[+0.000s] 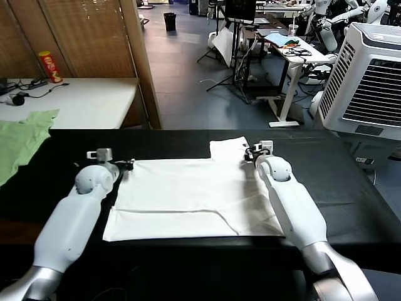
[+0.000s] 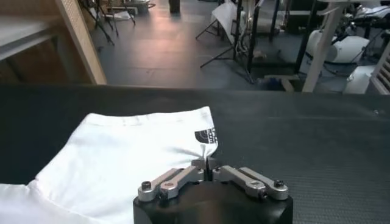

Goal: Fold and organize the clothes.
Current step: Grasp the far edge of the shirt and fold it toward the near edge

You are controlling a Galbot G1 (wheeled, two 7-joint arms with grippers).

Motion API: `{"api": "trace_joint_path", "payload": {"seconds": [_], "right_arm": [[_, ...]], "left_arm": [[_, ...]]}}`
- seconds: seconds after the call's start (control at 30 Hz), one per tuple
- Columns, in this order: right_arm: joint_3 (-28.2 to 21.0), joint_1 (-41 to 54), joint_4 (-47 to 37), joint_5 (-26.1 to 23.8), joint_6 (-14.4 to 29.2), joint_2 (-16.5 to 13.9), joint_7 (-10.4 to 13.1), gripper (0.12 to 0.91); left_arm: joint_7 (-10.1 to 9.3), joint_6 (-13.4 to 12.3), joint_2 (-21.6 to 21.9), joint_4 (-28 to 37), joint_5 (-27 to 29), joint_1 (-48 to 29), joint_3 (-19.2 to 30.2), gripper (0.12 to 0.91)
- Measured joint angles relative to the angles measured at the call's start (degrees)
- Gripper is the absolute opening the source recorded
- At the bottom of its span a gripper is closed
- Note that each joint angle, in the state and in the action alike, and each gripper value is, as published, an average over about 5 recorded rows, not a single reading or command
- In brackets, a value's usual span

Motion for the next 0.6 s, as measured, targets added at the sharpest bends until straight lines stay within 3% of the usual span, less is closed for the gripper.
{"api": "trace_joint_path", "payload": {"seconds": [0.27, 0.6], "right_arm": [[1.43, -4.50, 10.26, 2.27, -0.04, -3.63, -0.84, 0.122], [3.87, -16.79, 29.32, 5.54, -5.45, -11.70, 0.84, 0.122]], "left_arm": [[-0.64, -0.15, 2.14, -5.78, -0.04, 2.86, -2.09, 0.127], [-2.17, -0.08, 7.61, -22.71, -2.07, 15.40, -7.12, 0.127]]}}
